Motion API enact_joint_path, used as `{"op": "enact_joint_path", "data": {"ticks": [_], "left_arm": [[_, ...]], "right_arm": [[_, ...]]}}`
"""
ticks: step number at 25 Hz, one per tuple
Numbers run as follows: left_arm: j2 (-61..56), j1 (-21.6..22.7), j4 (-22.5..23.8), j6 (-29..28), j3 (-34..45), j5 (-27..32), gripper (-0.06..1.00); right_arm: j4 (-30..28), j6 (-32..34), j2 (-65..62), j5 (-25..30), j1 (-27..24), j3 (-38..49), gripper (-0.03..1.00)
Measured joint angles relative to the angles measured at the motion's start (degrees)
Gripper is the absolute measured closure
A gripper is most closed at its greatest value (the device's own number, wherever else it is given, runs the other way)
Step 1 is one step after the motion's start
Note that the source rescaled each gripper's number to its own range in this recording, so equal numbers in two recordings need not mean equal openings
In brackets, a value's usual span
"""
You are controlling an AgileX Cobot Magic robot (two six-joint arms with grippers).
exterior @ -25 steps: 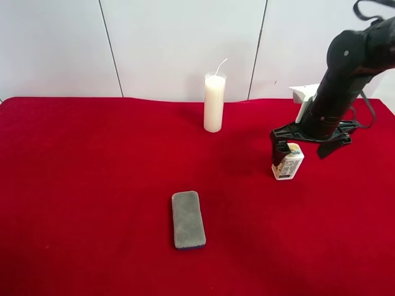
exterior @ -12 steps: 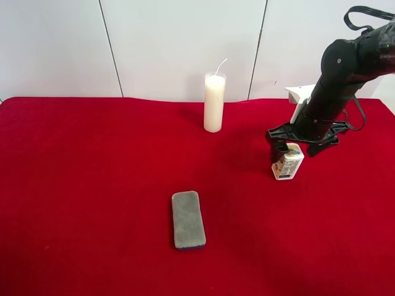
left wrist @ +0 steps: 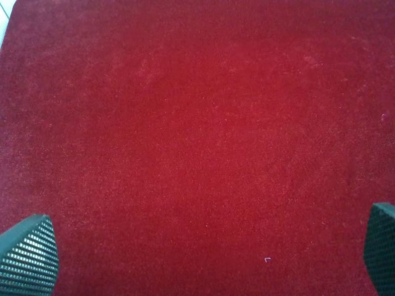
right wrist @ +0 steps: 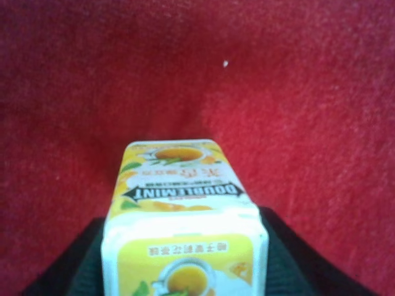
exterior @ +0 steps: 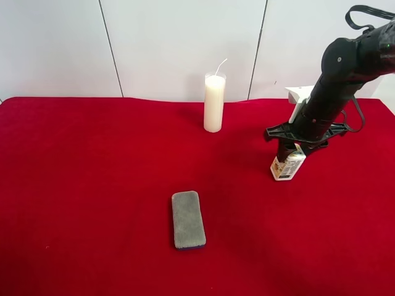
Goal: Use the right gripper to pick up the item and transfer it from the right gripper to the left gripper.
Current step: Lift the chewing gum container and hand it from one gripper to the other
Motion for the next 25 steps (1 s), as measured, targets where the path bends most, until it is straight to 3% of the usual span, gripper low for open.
{"op": "enact_joint_path", "data": {"ticks": [14,25], "left_arm": [[0.0,0.0,0.0,0.0,0.0,0.0,-0.06],[0.4,0.0,-0.9,0.8,0.0,0.0,-0.06]], "right_arm": [[1.2,0.0,-15.1,10.4,0.0,0.0,0.95],[7.7,-4.7,-25.2,17.0,0.8,0.0,0.95]]}}
